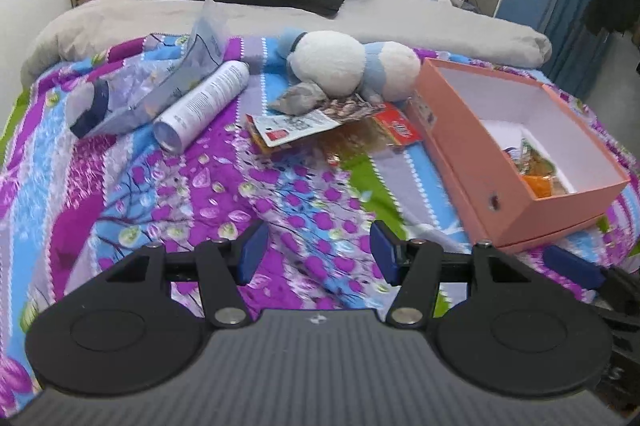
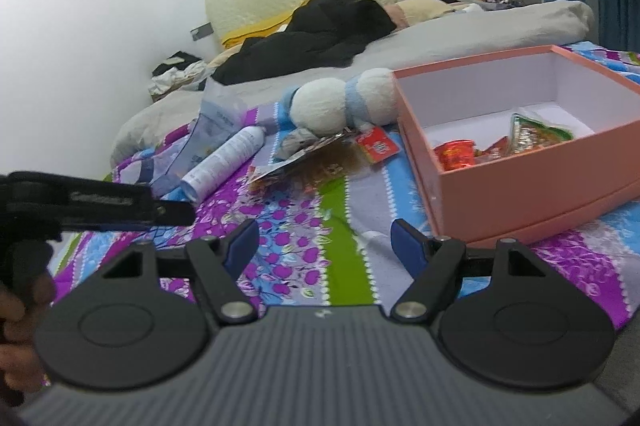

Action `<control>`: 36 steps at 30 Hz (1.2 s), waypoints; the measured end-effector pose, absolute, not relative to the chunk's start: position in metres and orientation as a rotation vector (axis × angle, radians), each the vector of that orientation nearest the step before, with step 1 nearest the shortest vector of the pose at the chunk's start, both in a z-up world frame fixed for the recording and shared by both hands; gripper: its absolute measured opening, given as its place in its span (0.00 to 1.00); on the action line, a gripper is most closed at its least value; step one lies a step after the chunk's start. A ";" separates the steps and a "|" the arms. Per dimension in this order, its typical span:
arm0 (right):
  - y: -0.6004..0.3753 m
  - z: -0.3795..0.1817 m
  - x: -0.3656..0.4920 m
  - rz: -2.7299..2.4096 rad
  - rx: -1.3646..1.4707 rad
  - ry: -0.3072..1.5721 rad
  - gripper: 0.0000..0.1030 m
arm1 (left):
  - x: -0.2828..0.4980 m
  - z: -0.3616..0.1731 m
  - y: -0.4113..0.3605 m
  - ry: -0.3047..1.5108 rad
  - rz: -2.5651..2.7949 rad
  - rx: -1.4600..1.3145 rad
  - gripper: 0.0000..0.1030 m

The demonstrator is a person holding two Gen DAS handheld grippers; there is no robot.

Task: Organize snacks
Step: 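Withdraw both tools from the box toward the remaining snacks, then close the left tool on a white shrimp packet while the right grasps a red-labelled bag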

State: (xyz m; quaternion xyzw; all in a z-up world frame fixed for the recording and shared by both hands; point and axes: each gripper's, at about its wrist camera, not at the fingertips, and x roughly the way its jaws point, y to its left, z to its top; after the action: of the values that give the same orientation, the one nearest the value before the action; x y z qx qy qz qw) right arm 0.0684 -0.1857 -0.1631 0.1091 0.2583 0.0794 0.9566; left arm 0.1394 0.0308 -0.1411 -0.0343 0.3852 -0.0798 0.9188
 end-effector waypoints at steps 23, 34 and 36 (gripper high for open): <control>-0.147 -0.198 0.188 0.049 0.384 0.557 0.63 | 0.260 -0.196 0.067 0.821 -0.194 0.106 0.61; -0.159 -0.251 0.274 -0.048 0.508 0.639 0.53 | 0.318 -0.228 0.029 0.743 -0.368 0.298 0.60; -0.160 -0.257 0.285 -0.046 0.521 0.649 0.50 | 0.326 -0.233 0.020 0.735 -0.383 0.341 0.60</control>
State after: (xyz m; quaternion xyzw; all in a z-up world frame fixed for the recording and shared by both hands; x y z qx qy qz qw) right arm 0.2847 -0.1596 -0.2574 0.2530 0.3152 -0.0222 0.9144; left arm 0.3259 0.0199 -0.2333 0.1648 0.3553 -0.1851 0.9013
